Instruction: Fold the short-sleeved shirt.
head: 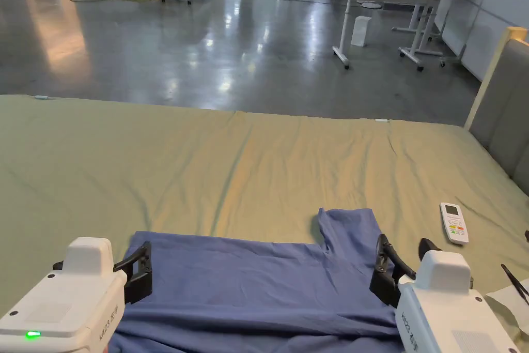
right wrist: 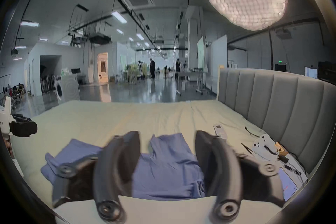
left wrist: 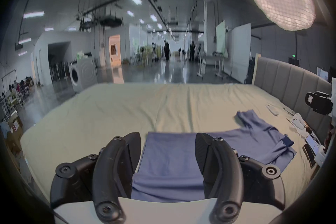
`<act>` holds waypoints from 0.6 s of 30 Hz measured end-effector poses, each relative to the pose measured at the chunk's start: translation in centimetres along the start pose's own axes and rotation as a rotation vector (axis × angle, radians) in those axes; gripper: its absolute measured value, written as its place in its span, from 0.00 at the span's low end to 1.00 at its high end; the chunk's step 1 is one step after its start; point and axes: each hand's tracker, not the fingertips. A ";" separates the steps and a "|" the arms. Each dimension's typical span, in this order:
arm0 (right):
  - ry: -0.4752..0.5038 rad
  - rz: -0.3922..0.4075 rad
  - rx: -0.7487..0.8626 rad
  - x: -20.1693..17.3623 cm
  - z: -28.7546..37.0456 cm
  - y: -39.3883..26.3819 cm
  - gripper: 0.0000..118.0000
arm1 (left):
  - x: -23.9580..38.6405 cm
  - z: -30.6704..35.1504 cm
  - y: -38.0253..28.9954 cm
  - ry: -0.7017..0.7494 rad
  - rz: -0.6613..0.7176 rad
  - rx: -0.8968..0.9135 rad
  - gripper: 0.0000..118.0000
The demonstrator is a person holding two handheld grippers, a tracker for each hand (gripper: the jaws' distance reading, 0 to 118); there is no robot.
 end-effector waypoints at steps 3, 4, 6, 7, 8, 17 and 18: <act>-0.011 0.018 0.040 -1.2 1.9 0.9 0.11 | 1.1 2.7 0.7 -0.001 0.007 0.069 0.16; -0.010 0.033 0.057 -1.4 2.4 1.1 0.06 | 1.4 3.4 0.8 0.005 0.007 0.079 0.12; 0.001 0.027 0.051 -1.6 2.8 1.0 0.01 | 1.8 4.4 0.7 0.006 -0.002 0.091 0.03; -0.003 0.043 0.054 -1.9 3.1 1.1 0.00 | 1.5 4.3 0.4 -0.006 -0.012 0.090 0.03; -0.007 0.091 0.082 -2.0 3.5 1.3 0.00 | 1.6 4.7 0.2 -0.002 -0.016 0.094 0.00; -0.008 0.090 0.032 -1.8 4.2 0.9 0.00 | -1.7 3.8 -2.0 0.009 0.027 -0.070 0.00; -0.009 0.092 0.026 -1.8 4.1 0.7 0.00 | -2.5 3.3 -2.5 0.014 0.034 -0.100 0.00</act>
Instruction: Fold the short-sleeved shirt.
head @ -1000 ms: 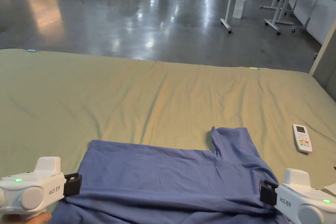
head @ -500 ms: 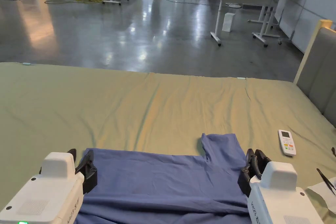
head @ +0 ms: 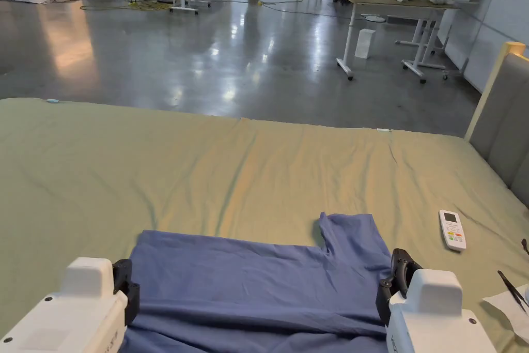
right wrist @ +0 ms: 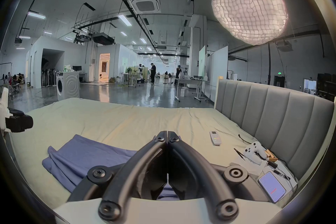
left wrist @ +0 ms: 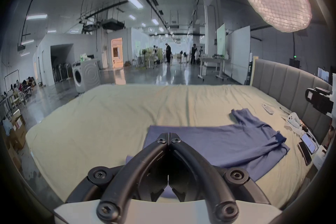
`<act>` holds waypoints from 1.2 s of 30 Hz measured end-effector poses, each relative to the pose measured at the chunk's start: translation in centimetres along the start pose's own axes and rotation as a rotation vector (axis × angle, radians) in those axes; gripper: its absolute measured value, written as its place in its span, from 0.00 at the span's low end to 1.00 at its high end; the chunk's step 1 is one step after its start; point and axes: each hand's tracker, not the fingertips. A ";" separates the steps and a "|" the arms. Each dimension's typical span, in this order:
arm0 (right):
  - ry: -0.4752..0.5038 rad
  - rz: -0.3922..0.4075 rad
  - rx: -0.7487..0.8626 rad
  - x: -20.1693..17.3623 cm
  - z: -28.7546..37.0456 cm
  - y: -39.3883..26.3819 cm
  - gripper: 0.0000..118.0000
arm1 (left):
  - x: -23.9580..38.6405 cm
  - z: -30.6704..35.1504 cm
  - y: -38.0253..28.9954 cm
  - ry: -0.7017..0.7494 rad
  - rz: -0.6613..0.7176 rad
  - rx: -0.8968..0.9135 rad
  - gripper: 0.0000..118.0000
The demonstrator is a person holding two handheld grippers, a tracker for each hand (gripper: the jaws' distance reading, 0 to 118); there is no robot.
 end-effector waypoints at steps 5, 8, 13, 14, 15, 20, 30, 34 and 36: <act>0.003 0.004 -0.058 0.4 -0.4 -1.2 0.00 | -4.2 -4.0 -2.6 0.016 0.039 -0.226 0.00; 0.002 0.001 -0.086 0.7 -0.5 -1.9 0.00 | -6.4 -6.7 -3.8 0.027 0.071 -0.371 0.00; -0.004 0.006 -0.123 0.9 -0.4 -2.9 0.00 | -7.0 -9.0 -4.2 0.027 0.093 -0.517 0.40; -0.004 0.009 -0.131 0.9 -0.4 -3.1 0.00 | -7.1 -9.6 -4.3 0.000 0.113 -0.571 0.49; -0.004 0.010 -0.138 1.0 -0.5 -3.3 0.00 | -7.1 -10.1 -4.4 0.007 0.120 -0.599 0.56; -0.013 0.016 -0.170 1.3 -0.5 -3.9 0.00 | -6.2 -12.8 -5.6 0.050 0.063 -0.709 0.58; -0.031 0.006 -0.238 2.7 -1.1 -5.2 0.00 | -3.8 -11.8 -7.2 0.063 -0.041 -0.714 0.28; -0.051 -0.014 -0.280 4.3 -2.3 -6.3 0.00 | -3.1 -11.1 -7.3 0.029 -0.157 -0.697 0.07; -0.072 -0.043 -0.331 5.7 -2.7 -6.1 0.00 | -3.5 -10.1 -7.0 0.029 -0.121 -0.671 0.06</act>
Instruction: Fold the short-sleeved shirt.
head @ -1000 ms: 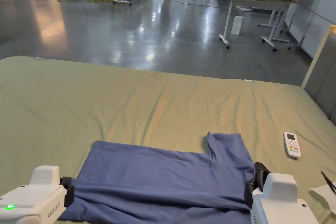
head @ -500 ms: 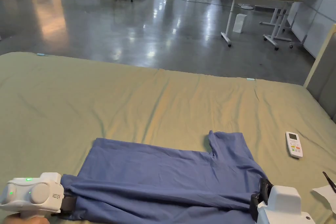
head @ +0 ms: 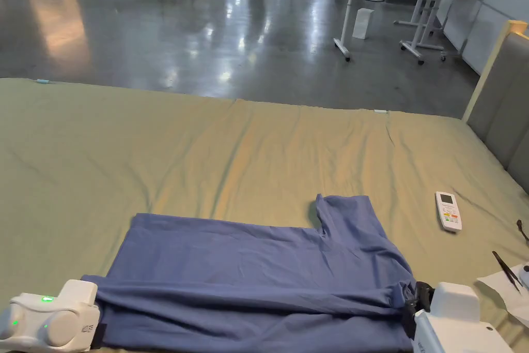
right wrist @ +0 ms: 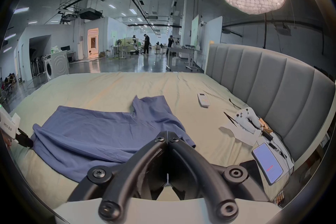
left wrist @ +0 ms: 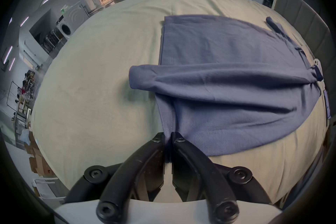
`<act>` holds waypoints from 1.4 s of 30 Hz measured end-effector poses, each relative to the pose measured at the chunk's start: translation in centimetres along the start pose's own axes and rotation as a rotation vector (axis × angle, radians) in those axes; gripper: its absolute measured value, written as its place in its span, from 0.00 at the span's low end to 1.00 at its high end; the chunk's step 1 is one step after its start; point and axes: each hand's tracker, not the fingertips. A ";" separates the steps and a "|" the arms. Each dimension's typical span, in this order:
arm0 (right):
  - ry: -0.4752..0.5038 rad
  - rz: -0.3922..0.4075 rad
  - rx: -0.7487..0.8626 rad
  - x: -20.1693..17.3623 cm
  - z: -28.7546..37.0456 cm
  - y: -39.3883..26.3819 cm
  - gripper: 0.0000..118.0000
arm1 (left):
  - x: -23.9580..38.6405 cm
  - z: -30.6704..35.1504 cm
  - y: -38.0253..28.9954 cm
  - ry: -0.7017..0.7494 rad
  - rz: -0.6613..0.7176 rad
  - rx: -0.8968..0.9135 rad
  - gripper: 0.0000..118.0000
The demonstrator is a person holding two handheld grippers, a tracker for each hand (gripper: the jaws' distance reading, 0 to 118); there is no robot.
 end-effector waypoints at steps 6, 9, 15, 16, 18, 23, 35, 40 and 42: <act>0.054 0.038 -0.228 4.8 -4.9 -0.3 0.35 | -1.8 2.3 -0.7 -0.029 0.050 0.066 0.06; 0.080 0.076 -0.347 5.7 -6.9 -0.9 0.52 | -2.3 2.5 -0.9 -0.037 0.058 0.080 0.06; 0.145 0.107 -0.526 4.9 -11.1 -2.9 0.61 | -2.5 2.2 -1.0 -0.040 0.059 0.075 0.06; 0.161 0.111 -0.575 4.7 -11.9 -3.5 0.60 | -2.4 2.2 -1.1 -0.039 0.055 0.075 0.06; 0.150 0.144 -0.647 4.2 -13.1 -4.6 0.48 | -2.3 2.1 -1.1 -0.039 0.052 0.073 0.06; 0.185 0.124 -0.620 3.1 -11.7 -4.6 0.33 | -2.2 1.8 -1.2 -0.040 0.059 0.066 0.06; 0.179 0.100 -0.544 2.7 -8.6 0.2 0.05 | -3.7 4.5 0.4 -0.080 0.084 0.191 0.06; 0.200 0.059 -0.505 3.8 -7.6 3.6 0.05 | -4.7 7.9 2.5 -0.121 0.122 0.287 0.05; 0.206 0.037 -0.499 4.2 -6.9 4.6 0.05 | -5.1 9.0 2.8 -0.122 0.124 0.298 0.05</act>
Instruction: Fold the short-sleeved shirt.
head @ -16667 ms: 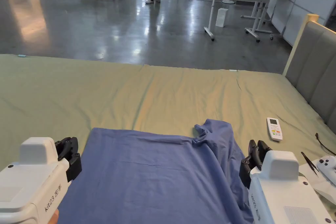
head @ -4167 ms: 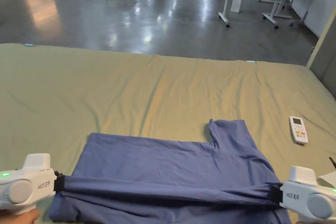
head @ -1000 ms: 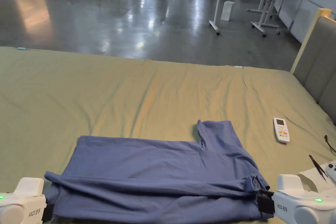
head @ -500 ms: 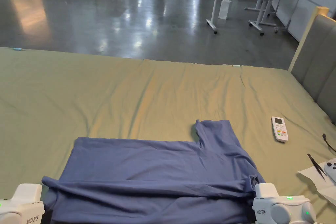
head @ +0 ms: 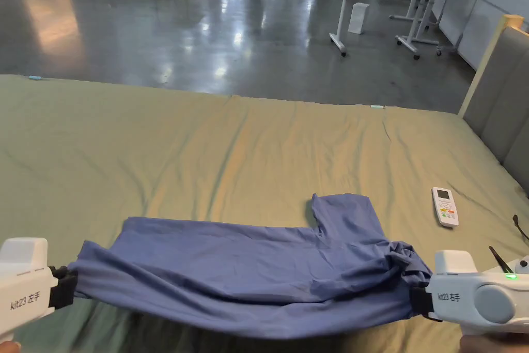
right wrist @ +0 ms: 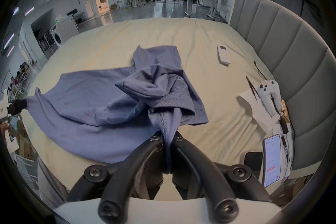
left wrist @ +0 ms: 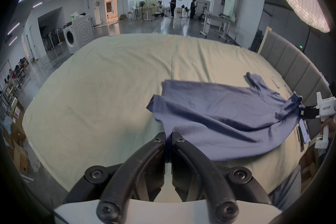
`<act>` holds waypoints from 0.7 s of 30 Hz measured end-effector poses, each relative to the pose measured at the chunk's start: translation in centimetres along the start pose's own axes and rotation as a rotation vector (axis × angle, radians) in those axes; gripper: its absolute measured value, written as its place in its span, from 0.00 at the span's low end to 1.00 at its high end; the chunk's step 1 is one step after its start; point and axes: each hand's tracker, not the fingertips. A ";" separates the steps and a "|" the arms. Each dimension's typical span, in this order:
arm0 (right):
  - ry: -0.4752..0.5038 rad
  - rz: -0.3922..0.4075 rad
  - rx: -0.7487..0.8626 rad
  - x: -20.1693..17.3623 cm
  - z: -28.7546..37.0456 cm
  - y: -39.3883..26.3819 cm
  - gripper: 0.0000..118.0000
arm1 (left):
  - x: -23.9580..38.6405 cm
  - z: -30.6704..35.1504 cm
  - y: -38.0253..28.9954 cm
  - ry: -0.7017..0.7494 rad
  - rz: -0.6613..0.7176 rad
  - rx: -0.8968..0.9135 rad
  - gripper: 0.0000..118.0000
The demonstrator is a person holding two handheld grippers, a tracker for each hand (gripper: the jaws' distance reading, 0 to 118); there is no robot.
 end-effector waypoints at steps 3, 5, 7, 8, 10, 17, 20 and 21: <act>0.032 -0.044 -0.006 0.6 2.3 -0.1 0.05 | -0.6 1.4 0.3 0.009 0.004 0.015 0.05; 0.050 -0.055 -0.022 1.1 3.0 -0.5 0.05 | -1.3 2.2 -0.2 0.000 0.019 0.019 0.05; 0.055 -0.056 -0.024 1.2 3.8 -1.4 0.05 | -1.7 2.8 -1.1 -0.013 0.037 0.000 0.05; 0.059 -0.037 -0.042 1.1 4.1 -1.9 0.05 | -1.8 3.0 -1.8 -0.016 0.041 -0.003 0.05; 0.057 -0.036 -0.049 0.7 4.9 -3.1 0.05 | -1.8 3.3 -3.4 -0.025 0.048 -0.030 0.04; 0.030 0.000 -0.138 0.5 3.5 -8.8 0.05 | -1.9 3.9 -9.3 -0.034 0.073 -0.112 0.04; 0.002 0.017 -0.166 -0.2 3.0 -12.1 0.05 | -2.0 3.3 -12.1 -0.021 0.054 -0.185 0.04; -0.016 0.030 -0.179 -0.4 2.9 -12.8 0.05 | -2.0 3.0 -12.9 -0.019 0.049 -0.204 0.04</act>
